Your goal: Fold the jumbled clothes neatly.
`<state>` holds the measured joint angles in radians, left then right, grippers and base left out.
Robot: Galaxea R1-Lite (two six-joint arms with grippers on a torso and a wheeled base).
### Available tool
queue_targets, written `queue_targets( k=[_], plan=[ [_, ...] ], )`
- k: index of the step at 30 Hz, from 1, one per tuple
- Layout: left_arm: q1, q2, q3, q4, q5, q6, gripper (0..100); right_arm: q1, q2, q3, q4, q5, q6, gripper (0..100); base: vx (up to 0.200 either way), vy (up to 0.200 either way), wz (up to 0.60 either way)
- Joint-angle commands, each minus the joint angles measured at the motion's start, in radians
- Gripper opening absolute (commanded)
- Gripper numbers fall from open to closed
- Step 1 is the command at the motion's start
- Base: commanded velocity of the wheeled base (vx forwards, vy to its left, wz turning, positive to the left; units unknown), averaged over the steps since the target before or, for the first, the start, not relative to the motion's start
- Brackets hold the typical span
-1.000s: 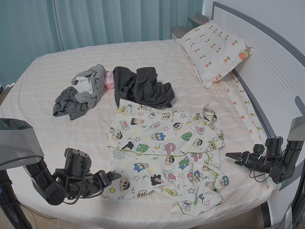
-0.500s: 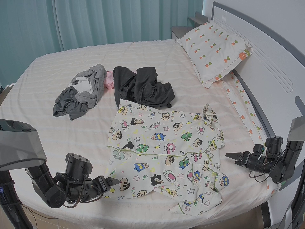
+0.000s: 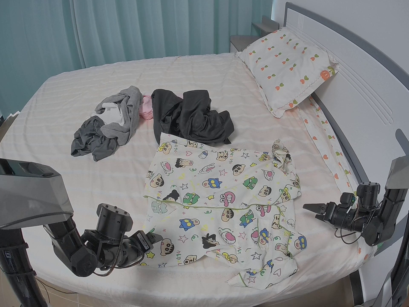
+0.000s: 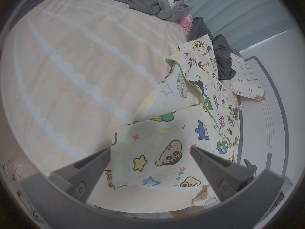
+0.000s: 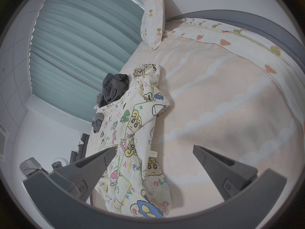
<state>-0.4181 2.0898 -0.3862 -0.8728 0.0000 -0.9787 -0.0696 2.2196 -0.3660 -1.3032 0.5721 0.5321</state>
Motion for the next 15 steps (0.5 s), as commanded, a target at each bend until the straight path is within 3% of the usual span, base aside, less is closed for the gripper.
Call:
queue_targets(
  k=[1, 9, 15],
  plan=[
    [-0.005, 0.035, -0.01, -0.002, 0.023, -0.003, 0, -0.001, 0.002, -0.001, -0.001, 0.0, -0.001, 100, 0.0, 0.0, 0.0],
    [-0.005, 0.016, 0.01, -0.137, 0.181, 0.0, 0, -0.001, 0.002, 0.001, -0.001, 0.002, -0.001, 100, 0.0, 0.0, 0.0],
    [-0.024, -0.089, 0.029, -0.189, 0.202, 0.023, 0, -0.001, 0.0, 0.001, -0.002, 0.002, -0.001, 100, 0.0, 0.0, 0.0]
  ],
)
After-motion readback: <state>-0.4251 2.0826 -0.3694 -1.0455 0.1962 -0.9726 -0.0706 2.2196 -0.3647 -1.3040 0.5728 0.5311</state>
